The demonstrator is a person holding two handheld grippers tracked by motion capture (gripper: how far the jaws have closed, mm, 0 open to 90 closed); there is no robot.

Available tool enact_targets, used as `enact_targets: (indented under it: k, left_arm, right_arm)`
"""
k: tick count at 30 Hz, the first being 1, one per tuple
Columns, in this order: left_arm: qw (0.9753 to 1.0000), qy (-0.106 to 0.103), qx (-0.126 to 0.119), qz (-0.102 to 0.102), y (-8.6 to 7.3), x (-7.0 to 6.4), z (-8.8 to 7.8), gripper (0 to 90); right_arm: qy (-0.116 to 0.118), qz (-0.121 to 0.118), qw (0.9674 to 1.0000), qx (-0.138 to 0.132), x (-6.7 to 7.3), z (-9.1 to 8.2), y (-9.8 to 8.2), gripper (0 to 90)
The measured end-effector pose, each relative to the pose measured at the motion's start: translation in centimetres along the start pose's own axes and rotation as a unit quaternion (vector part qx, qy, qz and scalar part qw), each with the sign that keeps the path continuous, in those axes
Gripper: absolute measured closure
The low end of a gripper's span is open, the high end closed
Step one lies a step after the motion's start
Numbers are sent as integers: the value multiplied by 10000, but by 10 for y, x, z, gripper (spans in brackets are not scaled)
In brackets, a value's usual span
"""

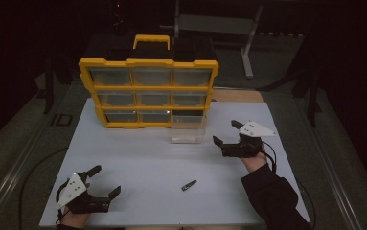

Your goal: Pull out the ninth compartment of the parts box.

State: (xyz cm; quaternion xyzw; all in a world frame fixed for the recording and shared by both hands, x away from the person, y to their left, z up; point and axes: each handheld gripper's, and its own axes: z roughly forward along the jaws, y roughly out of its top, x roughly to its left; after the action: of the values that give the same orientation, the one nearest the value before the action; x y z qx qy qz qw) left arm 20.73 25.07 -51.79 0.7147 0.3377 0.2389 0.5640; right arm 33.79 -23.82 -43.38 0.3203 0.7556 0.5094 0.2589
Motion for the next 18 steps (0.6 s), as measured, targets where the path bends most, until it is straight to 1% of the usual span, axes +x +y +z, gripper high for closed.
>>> enact_targets:
  k: [5,9,10,12,14,16,18]
  left_arm:
    - [10000,9,-2,3,0,0,0,0]
    - [10000,14,-5,6,0,0,0,0]
    - [10000,14,-5,6,0,0,0,0]
    - [10000,18,-7,4,0,0,0,0]
    - [10000,17,-6,10,0,0,0,0]
    - [10000,14,-2,17,0,0,0,0]
    - [10000,16,-3,13,0,0,0,0]
  right_arm:
    - [13,46,10000,-49,2,-7,-16,86]
    - [7,100,9999,-28,3,-14,-28,86]
    - [7,100,9999,-28,3,-14,-28,86]
    - [-13,141,9999,14,4,-19,-36,86]
    - [22,146,9999,35,5,-23,-41,86]
    - [-6,129,9999,31,5,-25,-44,86]
    - [34,106,9999,69,7,-29,-49,86]
